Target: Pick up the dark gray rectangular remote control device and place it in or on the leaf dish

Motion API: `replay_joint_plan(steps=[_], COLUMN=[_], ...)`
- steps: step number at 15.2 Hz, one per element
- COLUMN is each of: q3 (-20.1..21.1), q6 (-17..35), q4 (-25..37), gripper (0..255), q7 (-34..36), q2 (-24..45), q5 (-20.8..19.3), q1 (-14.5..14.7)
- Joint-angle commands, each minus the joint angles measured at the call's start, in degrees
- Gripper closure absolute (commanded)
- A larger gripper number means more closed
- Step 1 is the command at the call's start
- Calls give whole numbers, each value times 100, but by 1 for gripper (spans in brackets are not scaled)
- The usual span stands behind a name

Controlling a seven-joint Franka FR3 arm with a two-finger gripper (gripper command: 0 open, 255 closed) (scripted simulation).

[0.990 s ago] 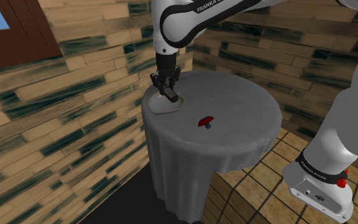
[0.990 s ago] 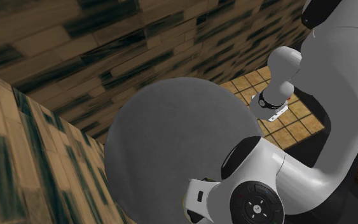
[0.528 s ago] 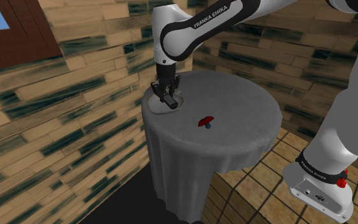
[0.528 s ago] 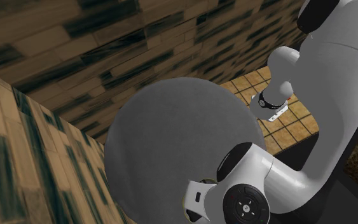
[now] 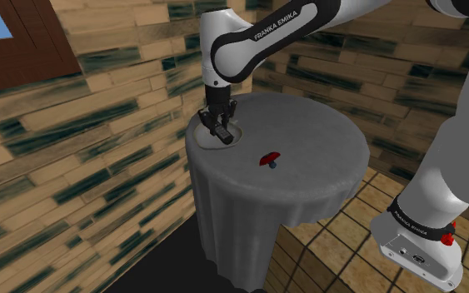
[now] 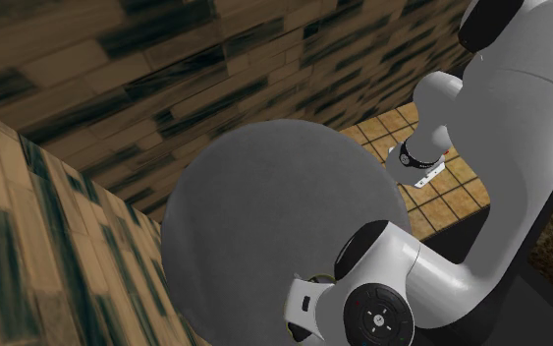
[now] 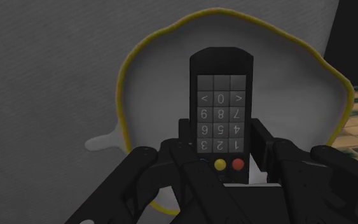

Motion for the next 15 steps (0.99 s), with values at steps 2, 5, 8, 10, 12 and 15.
replay_joint_plan(steps=[2, 5, 8, 10, 12, 15], q3=[0, 0, 8, 13, 12, 12], q6=[0, 0, -342, -653, -653, -653], q4=[-1, -1, 176, 362, 361, 362], gripper=[0, 0, 0, 0, 0, 0], q7=[0, 0, -23, -39, -40, -39], q2=[0, 0, -167, -294, -295, -294], q5=[0, 0, 34, 59, 60, 59], q1=[0, 0, -9, -15, -14, -14])
